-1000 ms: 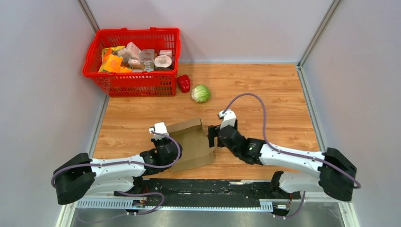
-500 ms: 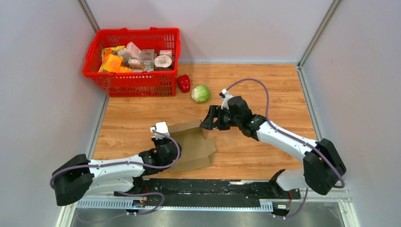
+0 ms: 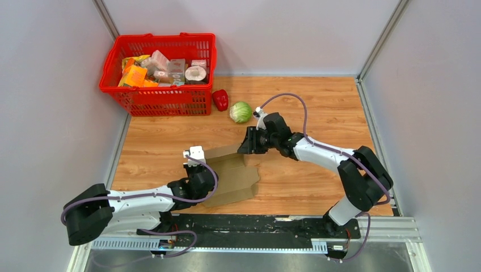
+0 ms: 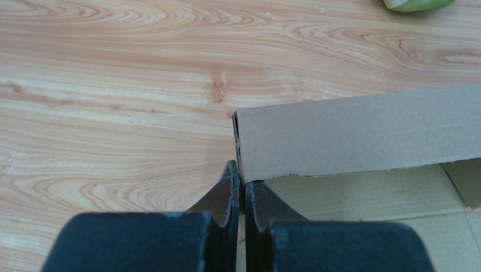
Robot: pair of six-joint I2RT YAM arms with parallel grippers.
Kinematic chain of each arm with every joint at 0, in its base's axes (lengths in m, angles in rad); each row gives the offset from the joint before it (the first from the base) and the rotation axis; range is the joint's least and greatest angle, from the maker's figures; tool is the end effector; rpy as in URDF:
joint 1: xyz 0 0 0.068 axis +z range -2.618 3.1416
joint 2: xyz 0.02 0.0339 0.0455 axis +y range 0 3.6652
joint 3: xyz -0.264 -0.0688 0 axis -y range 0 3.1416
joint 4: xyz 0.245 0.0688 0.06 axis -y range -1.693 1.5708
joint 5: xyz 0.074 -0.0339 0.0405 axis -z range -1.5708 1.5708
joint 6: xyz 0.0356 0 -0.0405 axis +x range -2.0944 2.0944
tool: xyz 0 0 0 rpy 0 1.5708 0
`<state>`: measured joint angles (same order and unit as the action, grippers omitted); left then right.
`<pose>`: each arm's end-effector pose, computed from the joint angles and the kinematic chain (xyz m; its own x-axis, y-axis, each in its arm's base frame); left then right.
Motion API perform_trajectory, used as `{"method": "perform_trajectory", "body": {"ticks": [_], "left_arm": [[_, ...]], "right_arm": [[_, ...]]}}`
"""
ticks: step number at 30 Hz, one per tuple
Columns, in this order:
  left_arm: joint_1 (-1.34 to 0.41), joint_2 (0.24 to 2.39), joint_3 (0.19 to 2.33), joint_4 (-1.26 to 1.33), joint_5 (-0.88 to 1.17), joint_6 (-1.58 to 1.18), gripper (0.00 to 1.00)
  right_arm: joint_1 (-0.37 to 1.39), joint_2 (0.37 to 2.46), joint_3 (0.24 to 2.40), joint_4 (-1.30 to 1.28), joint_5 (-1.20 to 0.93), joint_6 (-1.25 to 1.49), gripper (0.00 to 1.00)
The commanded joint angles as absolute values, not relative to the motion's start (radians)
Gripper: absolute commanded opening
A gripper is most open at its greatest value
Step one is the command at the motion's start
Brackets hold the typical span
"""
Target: Fold the paper box
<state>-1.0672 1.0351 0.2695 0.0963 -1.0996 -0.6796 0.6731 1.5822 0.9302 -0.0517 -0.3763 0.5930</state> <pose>0.1118 -0.1372 0.1581 -0.2708 -0.0997 -0.9575 -0.1412 0.9880 -0.0629 0.2544 0.2196 0.2072 -0.8660 -0.0257 -0.4994 -0.3797 0.6836 0.6233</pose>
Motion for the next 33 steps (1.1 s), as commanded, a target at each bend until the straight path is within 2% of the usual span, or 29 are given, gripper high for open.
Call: {"method": "perform_trajectory", "body": {"ticks": [1,8,9,10,11,14,16,17,20,22,26,29,30,31,33], "left_arm": [[-1.074,1.032,0.246,0.057,-1.058,-0.687,0.00],[-1.075,0.985,0.245,0.049,-1.028,-0.661,0.00],[-1.075,0.976,0.247,0.040,-1.016,-0.655,0.03],[-1.075,0.963,0.253,0.025,-1.002,-0.664,0.09],[-1.075,0.928,0.256,0.006,-0.965,-0.675,0.27],[-1.075,0.818,0.259,-0.098,-0.873,-0.721,0.51],[-1.075,0.706,0.252,-0.190,-0.815,-0.762,0.57],[-1.075,0.665,0.252,-0.224,-0.799,-0.771,0.60],[-1.074,0.510,0.267,-0.357,-0.717,-0.796,0.65],[-1.075,0.419,0.293,-0.461,-0.646,-0.831,0.66],[-1.075,0.341,0.322,-0.573,-0.529,-0.890,0.63],[-1.075,0.330,0.333,-0.574,-0.407,-0.870,0.61],[-1.075,0.336,0.331,-0.493,-0.362,-0.839,0.61],[-1.075,0.360,0.328,-0.453,-0.282,-0.775,0.61],[-1.077,0.405,0.345,-0.405,-0.244,-0.732,0.61]], "right_arm": [[0.660,1.617,0.910,0.072,-0.399,0.580,0.44],[0.655,1.594,0.819,0.129,-0.397,0.601,0.44],[0.655,1.588,0.816,0.129,-0.397,0.600,0.44],[0.653,1.582,0.816,0.123,-0.397,0.592,0.44],[0.652,1.575,0.824,0.117,-0.408,0.588,0.45],[0.644,1.569,0.850,0.081,-0.446,0.560,0.52],[0.644,1.546,0.861,0.043,-0.459,0.531,0.59],[0.646,1.528,0.862,0.028,-0.451,0.502,0.67],[0.644,1.456,0.865,-0.076,-0.402,0.433,0.77],[0.644,1.393,0.856,-0.148,-0.377,0.411,0.80],[0.656,1.295,0.776,-0.227,-0.327,0.426,0.83],[0.725,1.229,0.665,-0.213,-0.252,0.576,0.81],[0.748,1.217,0.638,-0.203,-0.233,0.633,0.79],[0.790,1.204,0.593,-0.178,-0.216,0.728,0.77],[0.825,1.180,0.554,-0.154,-0.166,0.825,0.68]]}}
